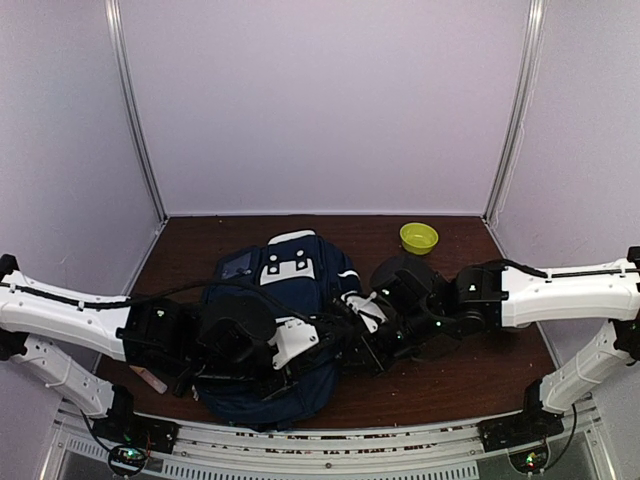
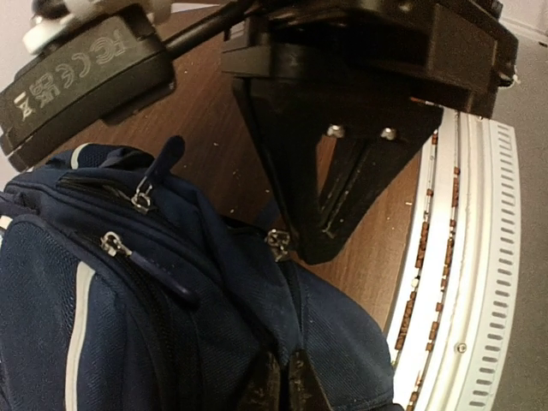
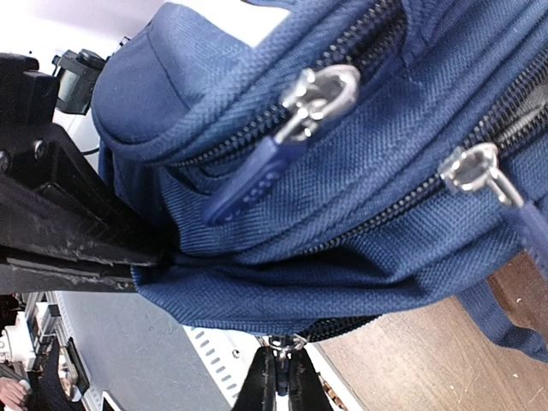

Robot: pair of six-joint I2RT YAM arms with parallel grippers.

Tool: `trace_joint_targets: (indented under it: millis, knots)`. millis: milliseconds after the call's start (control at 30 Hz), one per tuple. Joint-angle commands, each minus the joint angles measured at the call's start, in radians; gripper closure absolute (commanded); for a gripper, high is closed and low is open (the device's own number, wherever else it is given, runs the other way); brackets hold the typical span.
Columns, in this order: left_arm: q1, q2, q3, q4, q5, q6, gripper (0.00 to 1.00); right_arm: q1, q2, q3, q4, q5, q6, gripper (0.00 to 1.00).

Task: Pack the student bag
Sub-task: Hold the student bag at the center of the board, then zip the student bag into the largest pocket of the bag.

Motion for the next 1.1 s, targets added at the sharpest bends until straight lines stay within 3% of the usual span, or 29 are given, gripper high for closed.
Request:
trace_joint_targets:
  millis: [0, 200, 500, 767, 900, 1067]
  knots:
    - [-0.025, -0.002, -0.028, -0.066, -0.100, -0.010, 1.00, -0.004, -0.053, 0.073, 0.177, -0.043, 0.009, 1.00]
    - [-0.026, -0.131, -0.072, -0.107, -0.150, 0.007, 1.00, -0.052, -0.079, 0.023, 0.095, 0.015, -0.011, 1.00]
    - [-0.026, -0.326, -0.140, -0.146, -0.177, -0.012, 1.00, -0.274, -0.090, -0.092, 0.035, 0.096, -0.149, 1.00]
    - [-0.026, -0.310, -0.137, -0.087, -0.163, 0.005, 1.00, -0.390, 0.090, 0.003, 0.079, 0.096, -0.230, 1.00]
    - [-0.026, -0.274, -0.136, 0.044, -0.123, 0.038, 1.00, -0.458, 0.112, 0.031, 0.075, 0.137, -0.265, 1.00]
    - [-0.020, -0.151, -0.069, 0.184, -0.121, 0.149, 1.00, -0.529, 0.090, 0.123, -0.060, 0.173, -0.307, 1.00]
